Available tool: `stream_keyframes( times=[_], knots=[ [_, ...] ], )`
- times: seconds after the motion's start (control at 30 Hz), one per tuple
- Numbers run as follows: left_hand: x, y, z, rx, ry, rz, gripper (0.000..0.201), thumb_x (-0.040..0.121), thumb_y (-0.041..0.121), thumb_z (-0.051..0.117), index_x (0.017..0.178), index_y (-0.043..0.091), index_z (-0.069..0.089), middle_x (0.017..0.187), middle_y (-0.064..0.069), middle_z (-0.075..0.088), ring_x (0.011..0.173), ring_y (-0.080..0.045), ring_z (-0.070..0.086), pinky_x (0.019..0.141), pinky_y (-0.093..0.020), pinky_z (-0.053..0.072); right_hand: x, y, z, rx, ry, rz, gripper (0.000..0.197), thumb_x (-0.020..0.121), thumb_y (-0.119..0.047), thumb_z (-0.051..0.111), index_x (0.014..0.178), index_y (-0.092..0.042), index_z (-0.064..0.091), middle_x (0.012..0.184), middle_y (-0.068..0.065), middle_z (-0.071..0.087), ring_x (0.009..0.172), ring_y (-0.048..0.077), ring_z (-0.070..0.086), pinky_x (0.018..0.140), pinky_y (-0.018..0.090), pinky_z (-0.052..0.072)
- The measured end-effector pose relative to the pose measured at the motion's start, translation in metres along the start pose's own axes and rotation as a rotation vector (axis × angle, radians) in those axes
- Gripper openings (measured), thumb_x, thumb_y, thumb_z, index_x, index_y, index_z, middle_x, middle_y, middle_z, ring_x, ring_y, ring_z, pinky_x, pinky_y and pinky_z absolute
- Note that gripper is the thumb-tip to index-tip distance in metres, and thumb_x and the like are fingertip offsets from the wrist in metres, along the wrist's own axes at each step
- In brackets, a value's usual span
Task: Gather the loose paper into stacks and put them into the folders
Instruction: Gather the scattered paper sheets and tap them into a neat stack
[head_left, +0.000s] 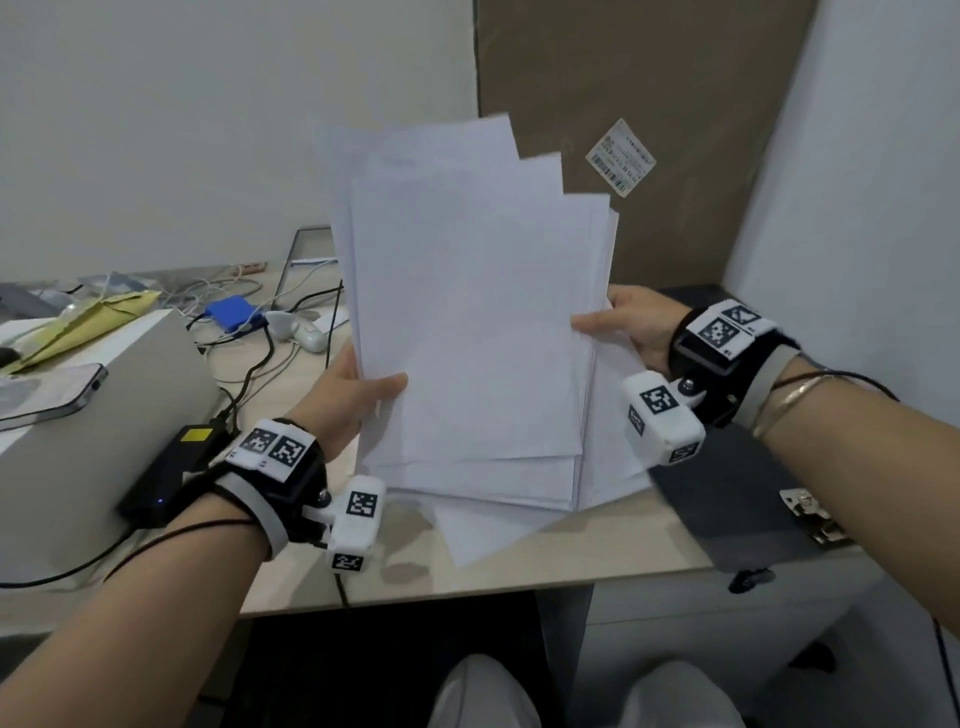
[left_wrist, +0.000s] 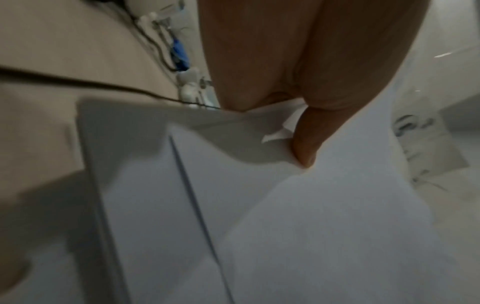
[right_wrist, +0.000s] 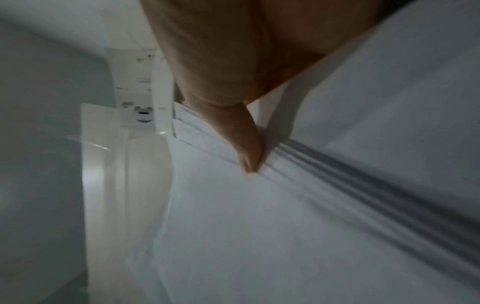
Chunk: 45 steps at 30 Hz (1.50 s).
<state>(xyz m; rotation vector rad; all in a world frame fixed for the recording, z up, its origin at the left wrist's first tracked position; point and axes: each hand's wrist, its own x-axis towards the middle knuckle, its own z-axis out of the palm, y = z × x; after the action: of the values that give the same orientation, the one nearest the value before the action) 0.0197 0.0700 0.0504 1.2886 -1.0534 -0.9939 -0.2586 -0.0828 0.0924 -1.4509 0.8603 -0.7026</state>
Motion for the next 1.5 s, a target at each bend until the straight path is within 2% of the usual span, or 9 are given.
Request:
stream_keyframes(
  times=[0.13,0.27,0.47,0.7,0.83,0.9,1.07,1.27,1.5],
  knots=[
    [0.025,0.035,0.004,0.009,0.059,0.117,0.041,0.087,-0.011,0.055,0.122,0.011,0.054,0.110,-0.003,0.069,0.094,-0.016,0.069,0.079,-0.028,0.057,0.006,-0.031,0.016,0.052,0.148,-0.233,0.028,0.085,0.005,0.059,0.112,-0.003,0.061,0.096,0.007,0.070,0.086,0.022,0.067,0.093,0.039,0.051],
    [0.045,0.046,0.008,-0.047,0.075,0.084,0.036,0.086,-0.002,0.062,0.121,0.005,0.059,0.114,-0.010,0.068,0.098,-0.024,0.066,0.085,-0.036,0.053,0.018,-0.029,0.028,0.081,0.174,-0.241,0.037,0.083,0.000,0.065,0.119,0.001,0.058,0.120,0.020,0.063,0.108,0.035,0.062,0.099,0.048,0.047],
    [0.059,0.045,0.002,-0.127,0.141,0.050,0.050,0.079,0.012,0.074,0.127,0.005,0.058,0.122,-0.011,0.067,0.110,-0.028,0.065,0.091,-0.039,0.053,0.025,-0.024,0.030,0.037,0.180,-0.255,0.019,0.079,-0.014,0.073,0.095,-0.019,0.064,0.110,0.013,0.069,0.101,0.030,0.067,0.094,0.045,0.051],
    [0.061,0.040,-0.004,-0.148,0.081,0.158,0.055,0.068,0.019,0.081,0.119,0.010,0.063,0.118,-0.012,0.068,0.104,-0.027,0.067,0.086,-0.039,0.056,0.034,-0.015,0.020,0.002,0.154,-0.218,0.057,0.058,-0.057,0.078,0.092,-0.013,0.070,0.104,0.018,0.071,0.094,0.032,0.067,0.090,0.048,0.052],
    [0.064,0.033,-0.008,-0.148,0.052,0.144,0.067,0.052,0.029,0.089,0.113,0.012,0.067,0.112,-0.010,0.071,0.099,-0.025,0.069,0.078,-0.034,0.057,0.041,-0.001,0.022,0.031,0.181,-0.195,0.032,0.086,-0.042,0.062,0.083,-0.011,0.066,0.091,0.017,0.068,0.084,0.030,0.061,0.089,0.053,0.048],
    [0.067,0.034,-0.007,-0.148,0.063,0.149,0.060,0.054,0.025,0.088,0.109,0.013,0.068,0.110,-0.008,0.072,0.098,-0.024,0.069,0.078,-0.033,0.056,0.043,0.001,0.029,0.067,0.213,-0.205,0.042,0.073,-0.054,0.068,0.077,-0.013,0.065,0.086,0.017,0.065,0.083,0.029,0.058,0.082,0.053,0.048],
    [0.074,0.039,-0.010,-0.163,0.117,0.157,0.043,0.068,0.018,0.076,0.110,0.013,0.066,0.109,-0.007,0.072,0.095,-0.023,0.070,0.079,-0.034,0.058,0.051,-0.008,0.045,0.143,0.290,-0.292,0.026,0.095,-0.032,0.052,0.082,-0.016,0.068,0.099,0.017,0.068,0.097,0.032,0.064,0.092,0.044,0.048],
    [0.077,0.037,-0.012,-0.156,0.118,0.181,0.042,0.069,0.017,0.075,0.109,0.015,0.065,0.105,-0.003,0.073,0.090,-0.018,0.071,0.073,-0.031,0.058,0.058,0.000,0.045,0.143,0.403,-0.307,0.027,0.098,-0.031,0.045,0.094,-0.017,0.067,0.112,0.018,0.067,0.103,0.027,0.063,0.101,0.047,0.046],
    [0.081,0.035,-0.013,-0.138,0.121,0.172,0.025,0.081,0.008,0.071,0.105,0.016,0.067,0.098,-0.001,0.074,0.086,-0.017,0.072,0.073,-0.030,0.058,0.075,-0.010,0.044,0.280,0.428,-0.304,0.053,0.094,-0.043,0.045,0.135,-0.011,0.050,0.139,0.007,0.053,0.130,0.022,0.047,0.114,0.043,0.032]
  ],
)
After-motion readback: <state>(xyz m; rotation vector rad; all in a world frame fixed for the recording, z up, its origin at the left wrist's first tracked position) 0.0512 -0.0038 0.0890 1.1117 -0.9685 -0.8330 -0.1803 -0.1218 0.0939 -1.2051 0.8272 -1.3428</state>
